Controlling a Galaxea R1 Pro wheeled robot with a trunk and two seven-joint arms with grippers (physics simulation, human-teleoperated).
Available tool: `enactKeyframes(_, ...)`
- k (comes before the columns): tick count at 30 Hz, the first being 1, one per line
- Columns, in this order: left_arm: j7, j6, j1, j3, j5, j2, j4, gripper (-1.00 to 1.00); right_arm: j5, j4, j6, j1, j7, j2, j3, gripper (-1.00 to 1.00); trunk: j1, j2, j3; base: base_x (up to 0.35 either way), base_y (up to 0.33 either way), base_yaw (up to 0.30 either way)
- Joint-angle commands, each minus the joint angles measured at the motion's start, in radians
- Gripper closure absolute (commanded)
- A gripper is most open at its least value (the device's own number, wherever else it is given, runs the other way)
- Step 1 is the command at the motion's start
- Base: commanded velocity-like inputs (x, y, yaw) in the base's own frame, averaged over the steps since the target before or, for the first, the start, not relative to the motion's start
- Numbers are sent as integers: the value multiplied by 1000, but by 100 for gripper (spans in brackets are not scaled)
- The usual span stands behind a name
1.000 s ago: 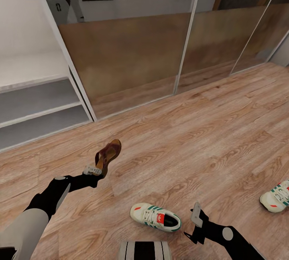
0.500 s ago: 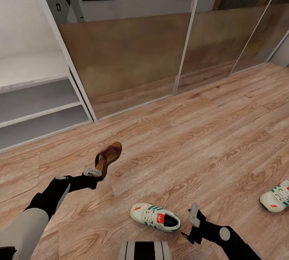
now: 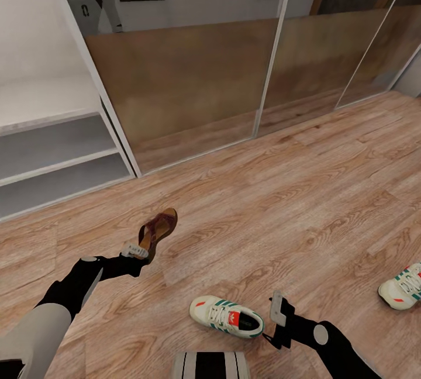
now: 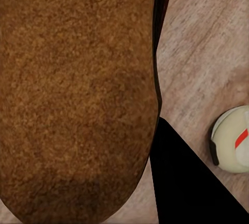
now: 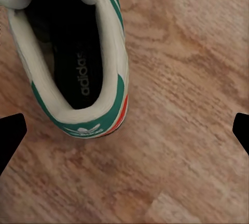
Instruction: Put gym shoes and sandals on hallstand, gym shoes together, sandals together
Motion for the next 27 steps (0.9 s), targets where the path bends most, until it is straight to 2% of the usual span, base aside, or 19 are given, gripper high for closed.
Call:
enactKeyframes(1,-8,7,0,4,-6,-1,-2,100,16,-2,-7,0,-1,3,1,-100,0,0,-1,0,0,0)
enactKeyframes(19,-8,7,0,3,-5,-2,-3,100,22,-5,-10,0,-3,11,0,-100,0,0,-1,0,0,0)
enactKeyframes(22,-8,32,1,9,-1,-2,-20,100,23,-22,-8,0,-20,28,2,-100,0,0,-1,0,0,0)
enactKeyframes(27,-8,24,2,8,0,-3,-33,100,21,-50,-10,0,-44,56,0,-100,0,0,-1,0,0,0)
